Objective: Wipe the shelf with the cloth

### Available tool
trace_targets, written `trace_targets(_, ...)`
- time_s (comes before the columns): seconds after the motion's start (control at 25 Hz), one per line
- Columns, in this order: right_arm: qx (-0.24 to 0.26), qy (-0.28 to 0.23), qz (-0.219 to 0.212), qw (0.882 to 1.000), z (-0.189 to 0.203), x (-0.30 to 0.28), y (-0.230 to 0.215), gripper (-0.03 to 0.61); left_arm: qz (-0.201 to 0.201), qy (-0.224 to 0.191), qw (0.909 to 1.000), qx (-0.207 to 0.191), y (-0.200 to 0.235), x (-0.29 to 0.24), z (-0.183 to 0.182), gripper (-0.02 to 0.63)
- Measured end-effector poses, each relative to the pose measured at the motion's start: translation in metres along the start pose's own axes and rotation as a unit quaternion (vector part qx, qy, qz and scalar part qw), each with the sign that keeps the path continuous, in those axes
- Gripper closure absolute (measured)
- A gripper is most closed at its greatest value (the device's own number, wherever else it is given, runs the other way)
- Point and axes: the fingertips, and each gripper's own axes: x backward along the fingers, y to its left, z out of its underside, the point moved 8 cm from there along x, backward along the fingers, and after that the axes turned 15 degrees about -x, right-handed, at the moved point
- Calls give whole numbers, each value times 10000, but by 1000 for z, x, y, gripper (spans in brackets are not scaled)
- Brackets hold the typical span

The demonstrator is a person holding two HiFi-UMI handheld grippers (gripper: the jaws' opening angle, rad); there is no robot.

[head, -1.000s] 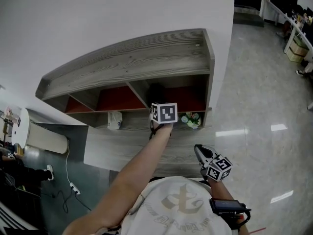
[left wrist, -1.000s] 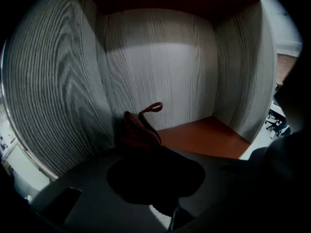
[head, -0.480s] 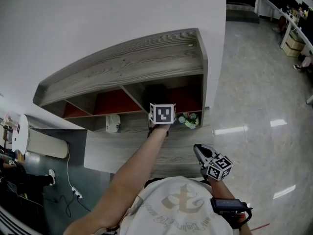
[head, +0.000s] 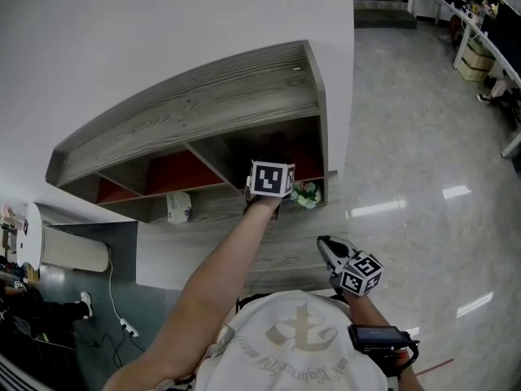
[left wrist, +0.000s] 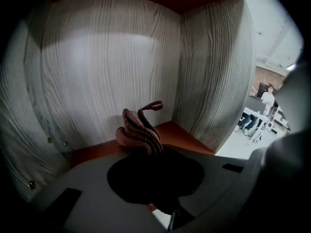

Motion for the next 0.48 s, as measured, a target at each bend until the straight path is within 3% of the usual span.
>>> trace_targets(0.48, -13, -48, 138, 9999, 3, 13, -1, 574, 1065, -142, 9940, -202, -45, -12, -25, 552)
